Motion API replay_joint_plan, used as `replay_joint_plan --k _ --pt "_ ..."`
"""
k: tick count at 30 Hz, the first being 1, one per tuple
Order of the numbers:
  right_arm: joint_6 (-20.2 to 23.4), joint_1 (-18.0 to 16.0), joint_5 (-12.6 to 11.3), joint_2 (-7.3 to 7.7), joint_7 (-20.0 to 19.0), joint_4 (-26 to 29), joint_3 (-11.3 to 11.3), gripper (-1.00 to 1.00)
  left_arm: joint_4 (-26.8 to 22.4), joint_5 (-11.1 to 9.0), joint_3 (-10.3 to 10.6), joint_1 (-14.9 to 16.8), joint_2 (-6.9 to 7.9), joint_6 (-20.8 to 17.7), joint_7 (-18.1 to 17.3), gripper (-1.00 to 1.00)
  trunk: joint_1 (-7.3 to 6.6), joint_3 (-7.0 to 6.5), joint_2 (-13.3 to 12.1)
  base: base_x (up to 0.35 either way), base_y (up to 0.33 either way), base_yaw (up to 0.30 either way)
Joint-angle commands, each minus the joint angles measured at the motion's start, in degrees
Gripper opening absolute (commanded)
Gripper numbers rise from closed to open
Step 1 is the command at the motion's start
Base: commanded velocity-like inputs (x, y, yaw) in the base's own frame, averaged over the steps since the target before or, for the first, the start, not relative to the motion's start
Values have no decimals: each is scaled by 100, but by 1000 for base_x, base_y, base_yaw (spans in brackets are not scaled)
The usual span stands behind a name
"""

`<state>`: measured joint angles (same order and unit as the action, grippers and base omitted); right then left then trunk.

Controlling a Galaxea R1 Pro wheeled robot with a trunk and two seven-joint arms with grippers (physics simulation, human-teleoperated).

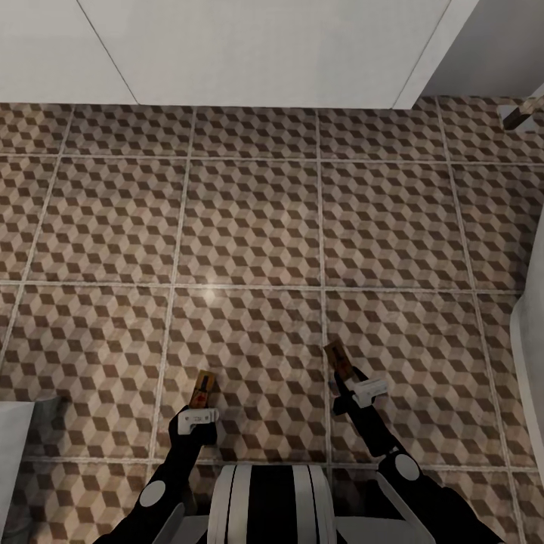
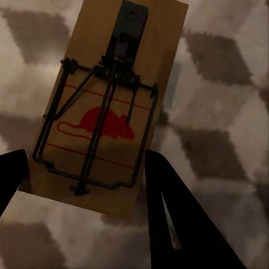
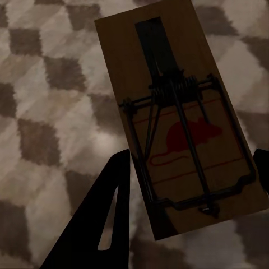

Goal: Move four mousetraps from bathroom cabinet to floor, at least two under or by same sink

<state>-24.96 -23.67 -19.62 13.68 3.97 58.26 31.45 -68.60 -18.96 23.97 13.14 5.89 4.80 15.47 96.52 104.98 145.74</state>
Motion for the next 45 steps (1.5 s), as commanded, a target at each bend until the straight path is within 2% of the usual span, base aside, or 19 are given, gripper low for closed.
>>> replay_joint_plan --k 1,24,27,30,32,33,35,37,39,41,43,45 --pt "-26 -6 -42 6 34 -1 35 -100 -3 -47 29 5 8 30 53 -100 2 2 2 0 0 0" --pt "-46 -6 -21 3 19 -9 37 -100 -41 -38 24 5 13 30 48 -100 53 2 29 0 0 0" --pt "-42 -6 -24 -13 14 -11 23 -100 -193 -41 25 5 37 25 40 -100 53 2 29 0 0 0" --pt "1 -6 -31 -18 19 5 -21 -100 -426 -28 17 5 167 12 44 -100 53 2 29 0 0 0" --pt "181 -12 -32 -16 24 119 -118 -100 -664 -10 -37 5 251 -101 49 -100 53 2 29 0 0 0" --pt "398 -20 -33 -16 24 256 -217 -100 -776 -1 -79 8 245 -284 52 -100 53 2 29 0 0 0" --pt "898 -44 -28 -14 20 616 -462 -100 -999 10 -194 57 140 -814 57 -100 53 2 29 0 0 0" --pt "1816 -137 -16 -2 3 1263 -933 -100 -1322 29 -508 401 15 -1837 61 -100 53 2 29 0 0 0" --pt "2733 -438 17 6 -5 1794 -1328 -100 -1348 51 -736 995 -99 -2664 66 -100 53 2 29 0 0 0" --pt "3289 -940 58 5 -8 2031 -1503 -100 -850 65 -839 1751 -160 -3037 69 -100 53 2 29 0 0 0" --pt "3610 -1478 119 -23 -5 2120 -1573 -100 -88 72 -882 2485 -185 -3181 71 -100 53 2 29 0 0 0" --pt "3864 -1860 225 -81 -17 2167 -1593 -100 293 75 -899 2923 -191 -3163 66 -100 53 2 29 0 0 0"
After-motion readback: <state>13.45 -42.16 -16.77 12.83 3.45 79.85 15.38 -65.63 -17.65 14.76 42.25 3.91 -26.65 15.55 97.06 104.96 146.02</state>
